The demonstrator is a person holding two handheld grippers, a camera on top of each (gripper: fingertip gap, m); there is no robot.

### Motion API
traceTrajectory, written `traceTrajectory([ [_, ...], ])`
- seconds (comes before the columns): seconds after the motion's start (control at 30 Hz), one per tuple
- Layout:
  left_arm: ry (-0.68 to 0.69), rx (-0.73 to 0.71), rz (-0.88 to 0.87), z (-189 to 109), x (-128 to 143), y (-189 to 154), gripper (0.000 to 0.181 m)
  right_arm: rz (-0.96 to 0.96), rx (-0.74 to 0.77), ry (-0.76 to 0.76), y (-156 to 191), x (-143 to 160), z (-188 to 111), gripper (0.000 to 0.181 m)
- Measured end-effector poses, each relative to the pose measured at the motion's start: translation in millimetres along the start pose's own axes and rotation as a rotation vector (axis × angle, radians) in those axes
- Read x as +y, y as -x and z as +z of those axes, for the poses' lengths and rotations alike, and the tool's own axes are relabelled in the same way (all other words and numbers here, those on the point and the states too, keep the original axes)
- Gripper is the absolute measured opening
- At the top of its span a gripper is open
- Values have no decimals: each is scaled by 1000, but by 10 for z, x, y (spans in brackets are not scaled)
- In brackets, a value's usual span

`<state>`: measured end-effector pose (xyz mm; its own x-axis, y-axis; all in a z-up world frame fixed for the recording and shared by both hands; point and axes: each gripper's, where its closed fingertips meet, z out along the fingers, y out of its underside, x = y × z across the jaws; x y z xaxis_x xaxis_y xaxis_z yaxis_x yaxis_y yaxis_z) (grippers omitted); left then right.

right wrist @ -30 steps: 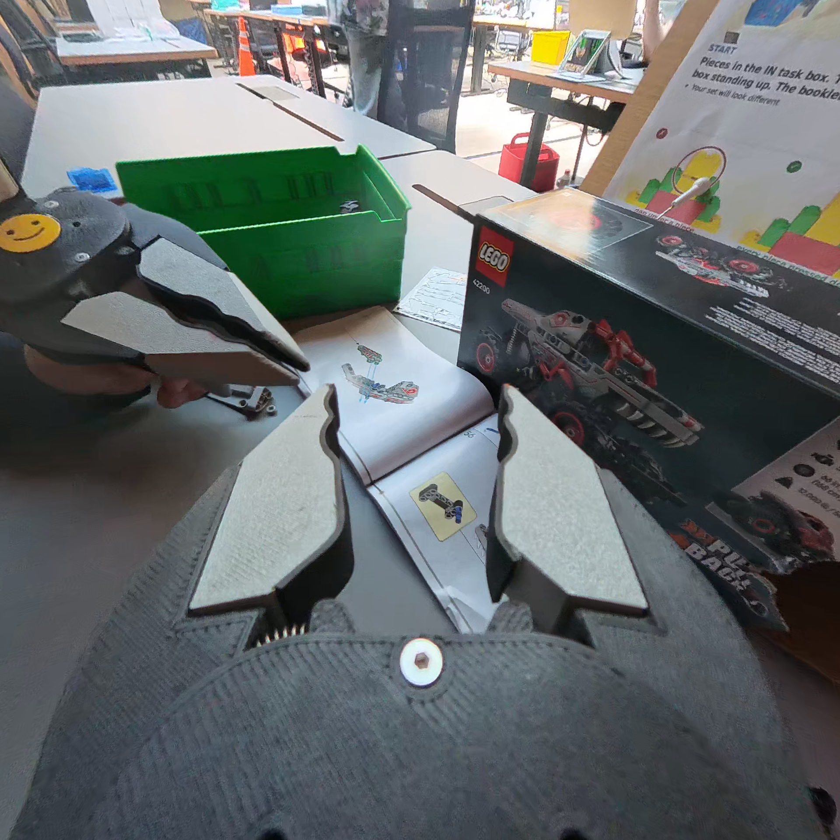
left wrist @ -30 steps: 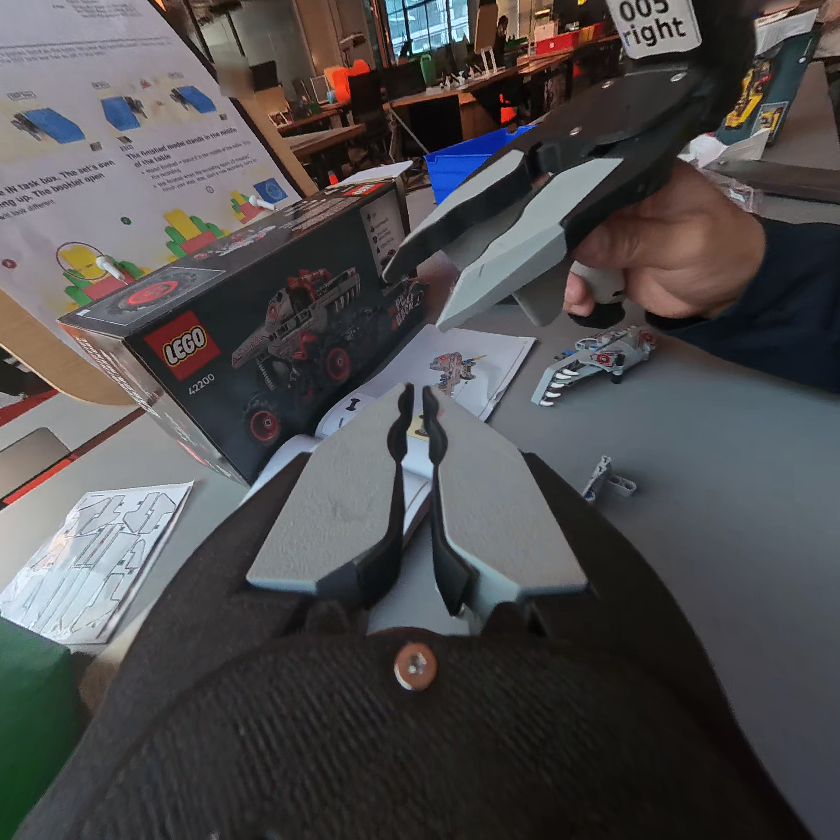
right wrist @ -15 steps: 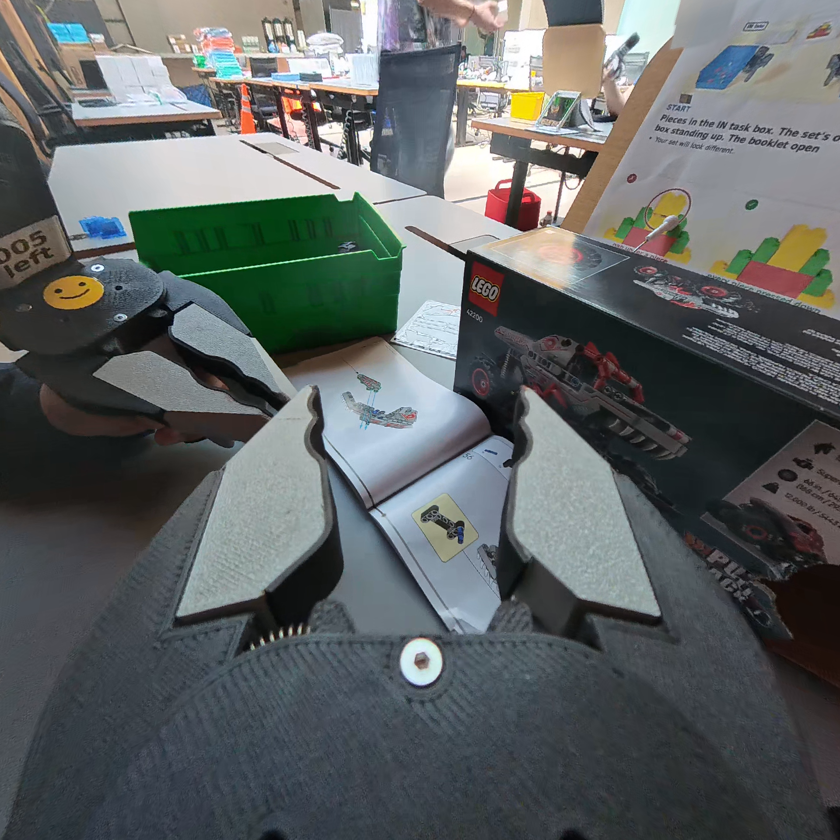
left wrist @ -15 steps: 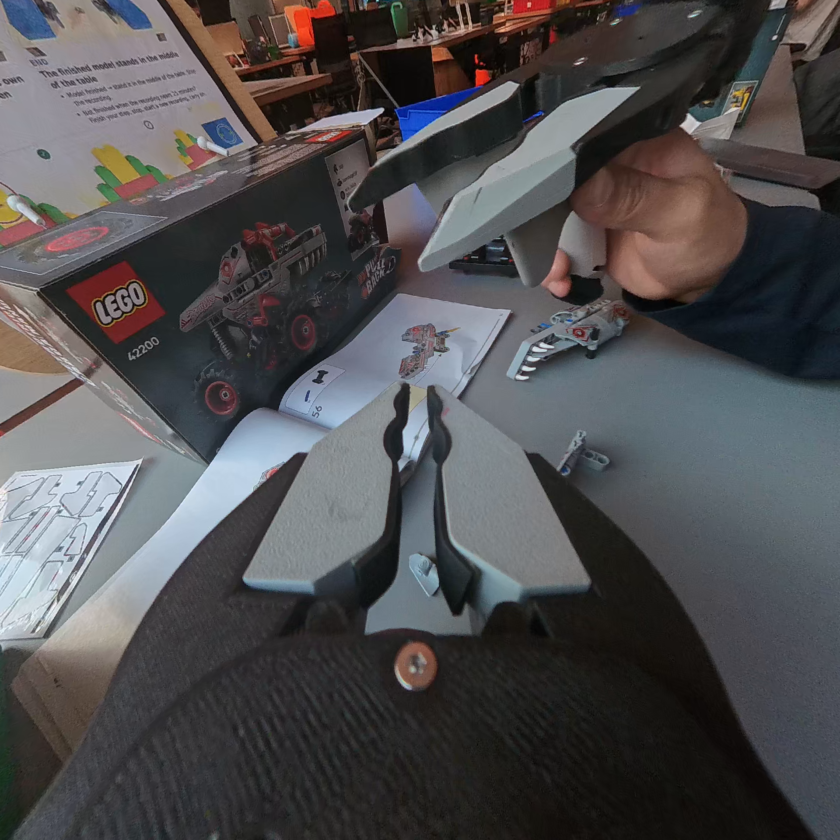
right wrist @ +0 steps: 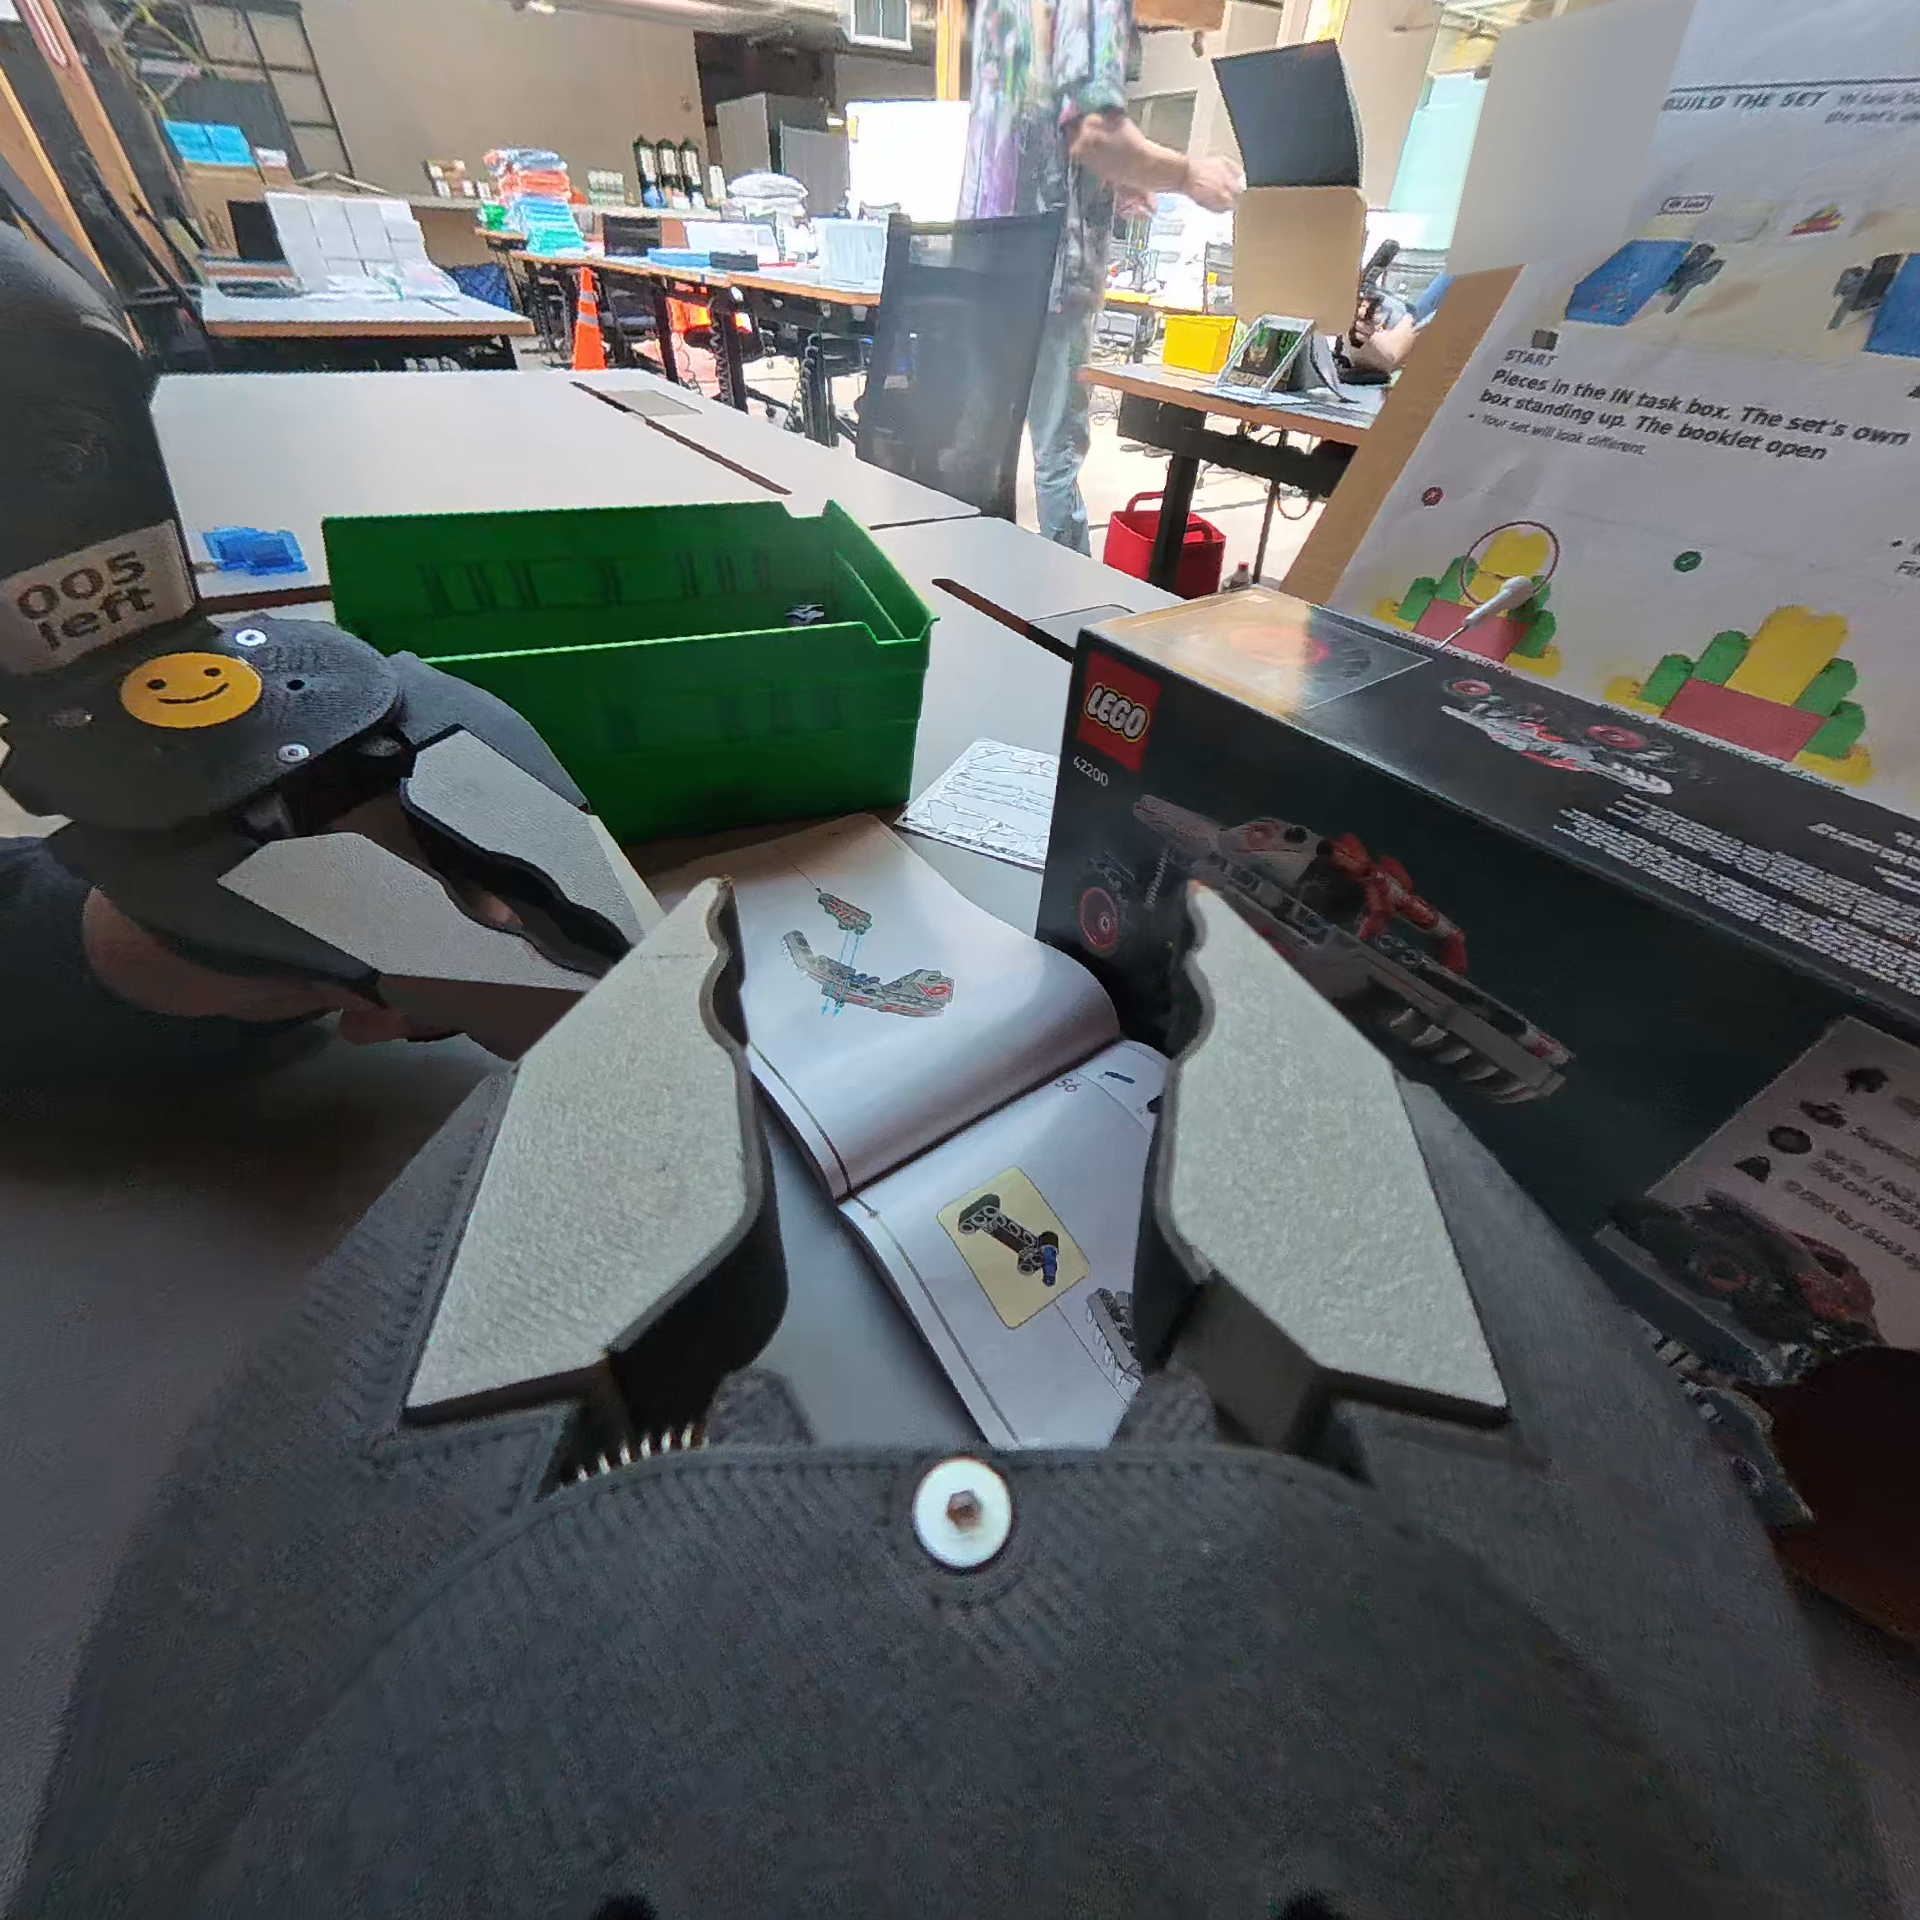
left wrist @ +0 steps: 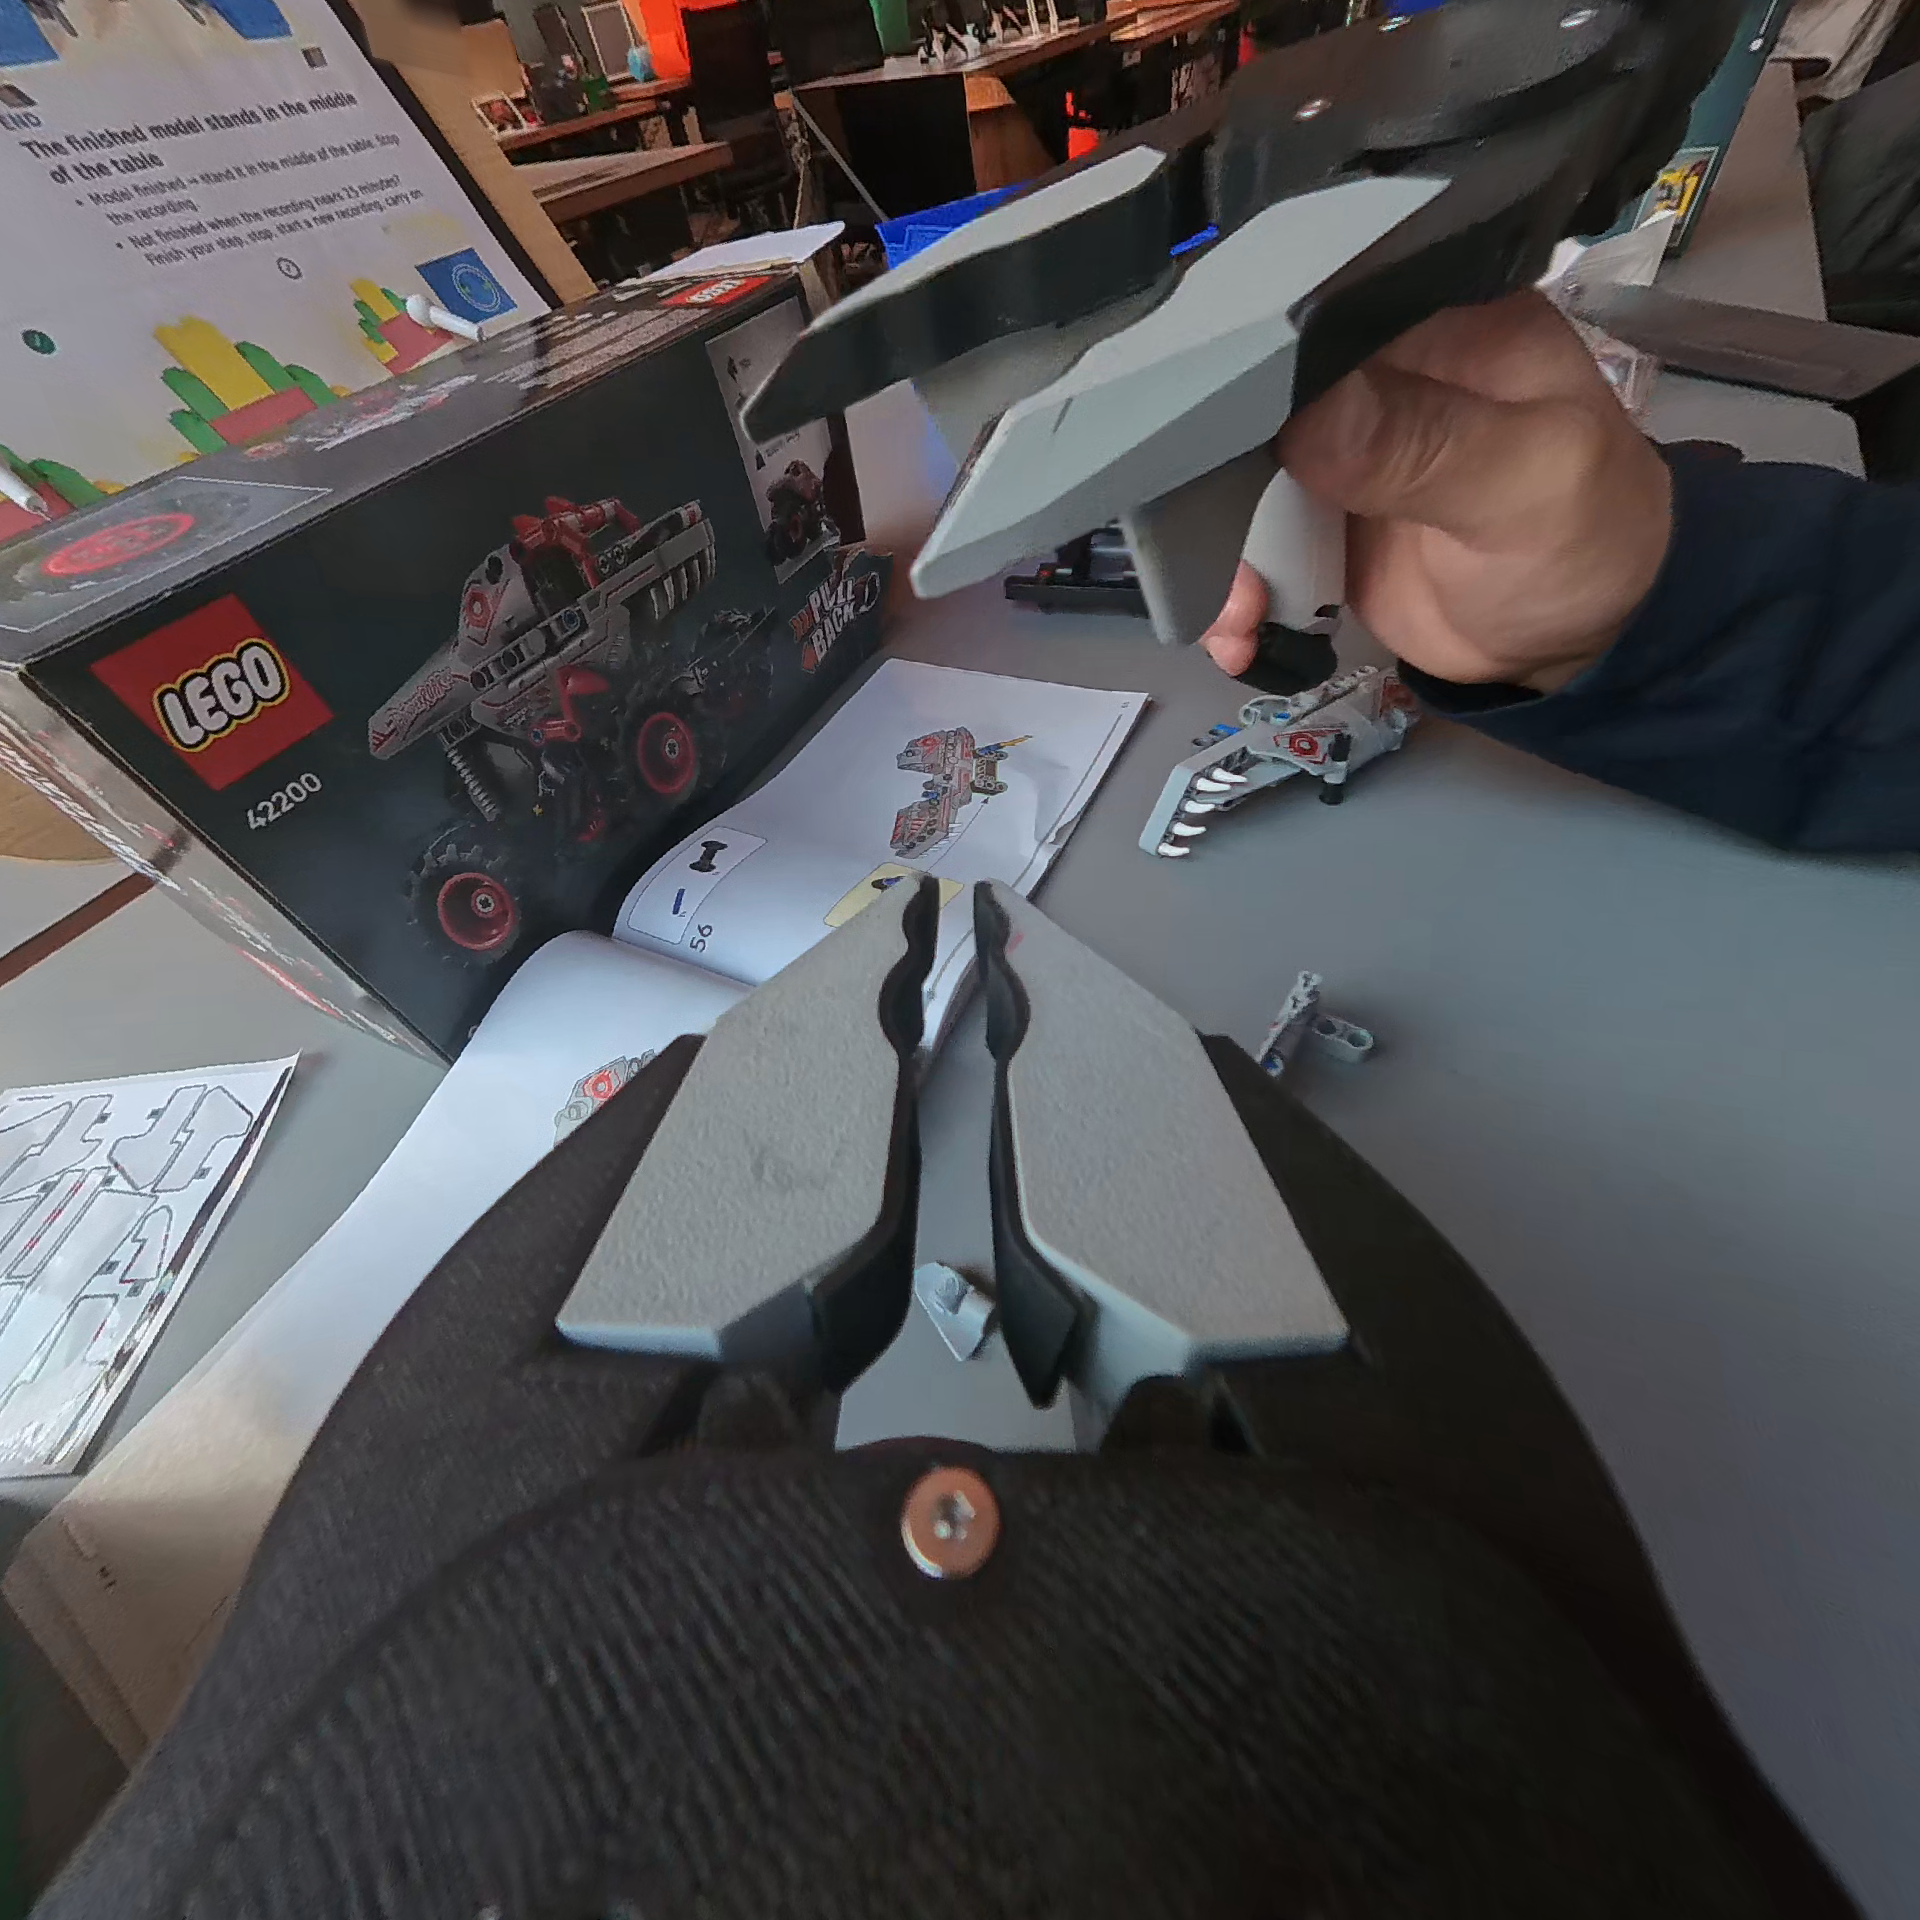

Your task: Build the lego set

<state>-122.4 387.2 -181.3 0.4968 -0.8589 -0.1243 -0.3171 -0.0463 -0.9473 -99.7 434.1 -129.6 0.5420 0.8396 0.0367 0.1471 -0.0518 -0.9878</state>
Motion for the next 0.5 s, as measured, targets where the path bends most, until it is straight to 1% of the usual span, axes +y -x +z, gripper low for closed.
traceTrajectory([
  [0.07, -3, -2, 13, -4, -12, -13, 3, -1, -7, 19, 23, 34, 17, 77],
  [0.1, -3, -5, 19, -4, -13, -13, 4, -4, -14, 28, 39, 51, 20, 72],
  [0.13, 0, -7, 22, -3, -10, -10, 3, -13, -19, 42, 49, 74, 23, 65],
  [0.23, 0, -6, 15, -1, -8, -5, 3, -49, -20, 115, 68, 188, 44, 36],
  [0.27, 1, -5, 13, -1, -7, -5, 3, -61, -9, 131, 65, 213, 54, 34],
  [0.33, 1, -7, 15, 1, -6, -2, 3, -88, 10, 143, 63, 233, 70, 37],
  [0.5, 9, -7, 19, 14, 11, -8, 3, -116, 21, 158, 84, 254, 88, 36],
])
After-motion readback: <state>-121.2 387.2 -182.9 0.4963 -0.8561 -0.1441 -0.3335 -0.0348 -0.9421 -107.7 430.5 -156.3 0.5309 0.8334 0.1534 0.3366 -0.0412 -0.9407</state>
